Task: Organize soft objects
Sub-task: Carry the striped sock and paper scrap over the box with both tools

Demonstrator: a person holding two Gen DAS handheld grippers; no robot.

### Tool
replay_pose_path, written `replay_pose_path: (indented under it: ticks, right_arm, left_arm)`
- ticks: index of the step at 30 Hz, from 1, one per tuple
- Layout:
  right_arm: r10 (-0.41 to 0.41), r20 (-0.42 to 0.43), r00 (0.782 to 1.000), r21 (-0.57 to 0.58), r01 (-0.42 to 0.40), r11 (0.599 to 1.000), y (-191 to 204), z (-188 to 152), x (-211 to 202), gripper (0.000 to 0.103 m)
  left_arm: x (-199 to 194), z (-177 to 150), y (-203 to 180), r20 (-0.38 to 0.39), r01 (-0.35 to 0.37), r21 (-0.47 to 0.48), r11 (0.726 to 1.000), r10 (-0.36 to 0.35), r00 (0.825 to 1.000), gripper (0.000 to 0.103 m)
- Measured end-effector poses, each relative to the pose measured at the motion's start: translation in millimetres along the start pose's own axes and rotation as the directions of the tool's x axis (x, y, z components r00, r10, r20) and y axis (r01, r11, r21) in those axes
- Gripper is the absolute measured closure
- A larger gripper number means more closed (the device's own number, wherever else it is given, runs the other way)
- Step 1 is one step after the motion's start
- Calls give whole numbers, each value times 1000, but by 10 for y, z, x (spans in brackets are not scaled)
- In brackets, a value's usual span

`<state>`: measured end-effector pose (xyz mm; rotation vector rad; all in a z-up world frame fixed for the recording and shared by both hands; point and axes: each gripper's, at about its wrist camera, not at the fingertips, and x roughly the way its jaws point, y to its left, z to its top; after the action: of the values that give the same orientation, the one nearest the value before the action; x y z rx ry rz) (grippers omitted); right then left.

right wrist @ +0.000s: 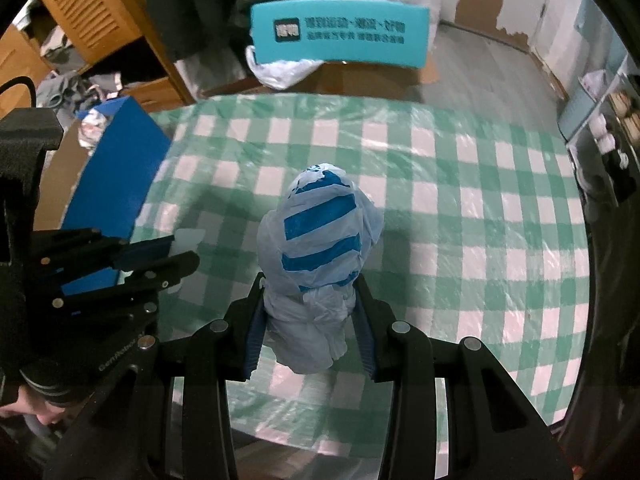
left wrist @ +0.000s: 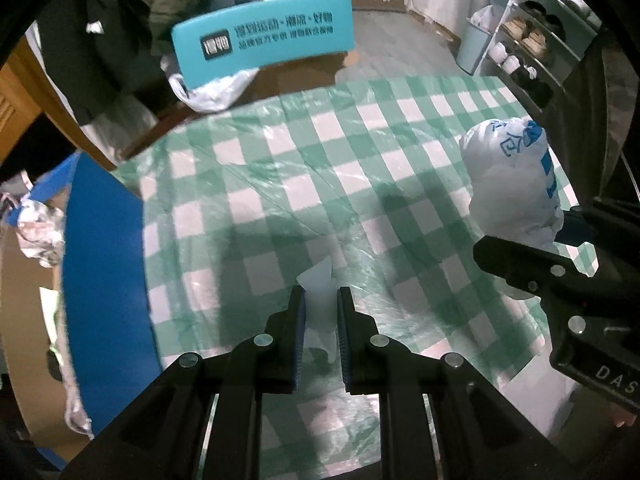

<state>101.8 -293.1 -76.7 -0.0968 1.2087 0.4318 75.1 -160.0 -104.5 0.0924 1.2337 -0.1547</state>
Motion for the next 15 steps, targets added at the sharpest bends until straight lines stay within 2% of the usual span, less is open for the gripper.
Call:
replay_pose_path:
  ticks: [15]
  right_arm:
    - [41, 40, 998, -39, -40, 998, 319, 174, -176, 65]
  left_arm:
    - [-509, -77, 283, 108, -40, 4, 999, 40, 993, 88]
